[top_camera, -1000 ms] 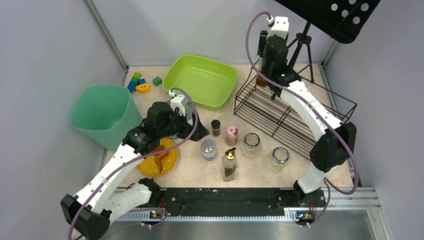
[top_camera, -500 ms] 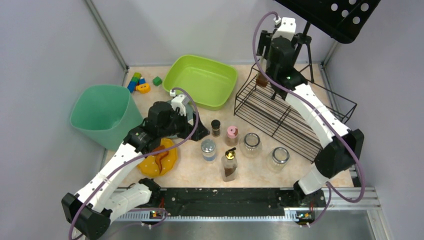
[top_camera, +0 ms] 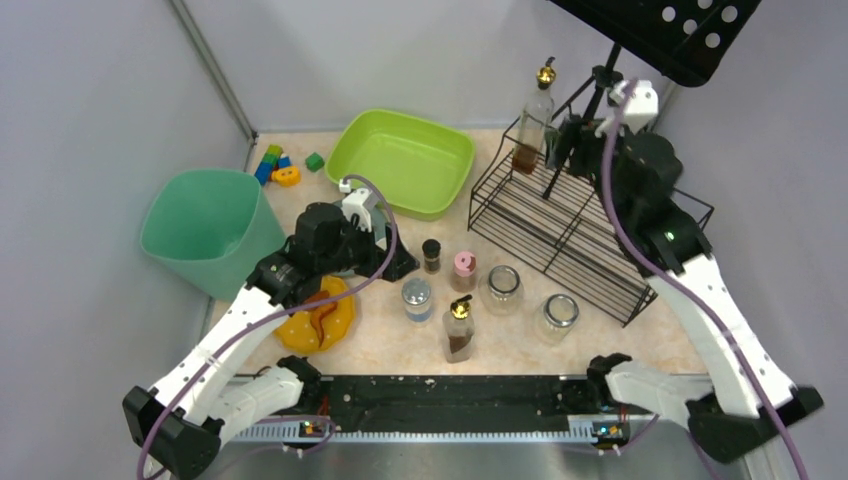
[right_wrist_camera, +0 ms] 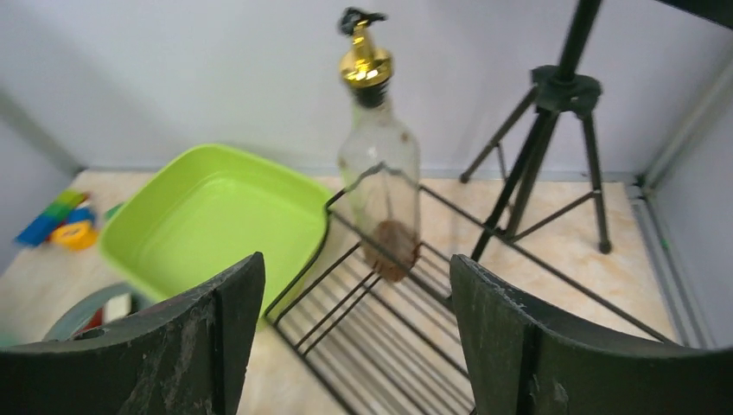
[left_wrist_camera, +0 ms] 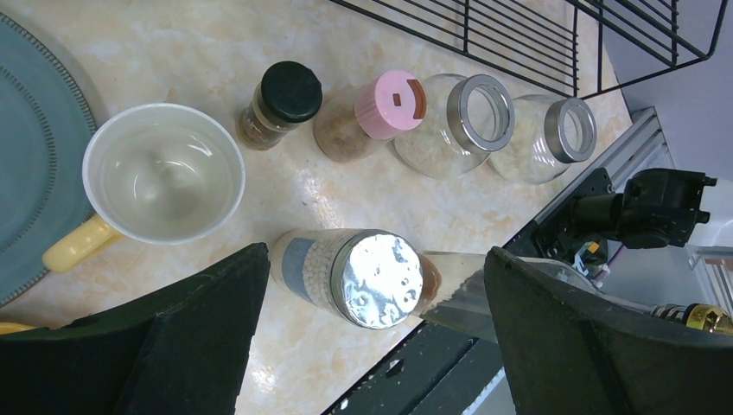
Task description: Clear the kitchen counter
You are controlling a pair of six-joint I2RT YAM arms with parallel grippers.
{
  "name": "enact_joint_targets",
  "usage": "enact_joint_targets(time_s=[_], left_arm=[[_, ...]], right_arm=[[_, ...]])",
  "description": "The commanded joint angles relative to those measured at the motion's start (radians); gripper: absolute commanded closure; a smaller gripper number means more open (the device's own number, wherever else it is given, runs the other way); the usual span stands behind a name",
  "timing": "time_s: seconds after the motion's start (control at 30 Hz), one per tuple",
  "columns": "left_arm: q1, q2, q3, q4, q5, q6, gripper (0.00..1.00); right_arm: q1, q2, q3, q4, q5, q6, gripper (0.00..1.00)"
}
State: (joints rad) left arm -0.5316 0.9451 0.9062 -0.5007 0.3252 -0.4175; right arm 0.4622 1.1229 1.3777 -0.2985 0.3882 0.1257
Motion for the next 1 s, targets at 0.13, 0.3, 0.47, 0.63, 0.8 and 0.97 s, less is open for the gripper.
enact_joint_targets(time_s=[0.13, 0.3, 0.47, 0.63, 0.8, 0.97], left_arm=[[-0.001, -0.042, 0.009, 0.032, 0.026, 0.002, 0.02], [0.0, -0.074, 0.009, 0.03, 0.037, 0.004, 0.01], [0.0, -0.089, 0.001, 0.036, 0.04, 0.002, 0.01], [0.0, -0.098, -0.002, 0.037, 0.046, 0.002, 0.01], [-0.001, -0.104, -0.007, 0.036, 0.046, 0.002, 0.01], [-0.001, -0.1, -0.007, 0.034, 0.046, 0.003, 0.01]], right_arm=[[0.014, -0.251, -0.145, -0.198, -0.566, 0.003, 0.24], [0.016, -0.286, -0.211, -0.299, -0.807, -0.047, 0.25], [0.099, -0.318, -0.361, -0.277, -0.933, -0.064, 0.27], [0.293, -0.364, -0.448, -0.222, -0.867, -0.109, 0.28], [0.438, -0.368, -0.514, -0.194, -0.813, -0.179, 0.27], [0.5, -0.377, -0.568, -0.116, -0.8, -0.213, 0.27]])
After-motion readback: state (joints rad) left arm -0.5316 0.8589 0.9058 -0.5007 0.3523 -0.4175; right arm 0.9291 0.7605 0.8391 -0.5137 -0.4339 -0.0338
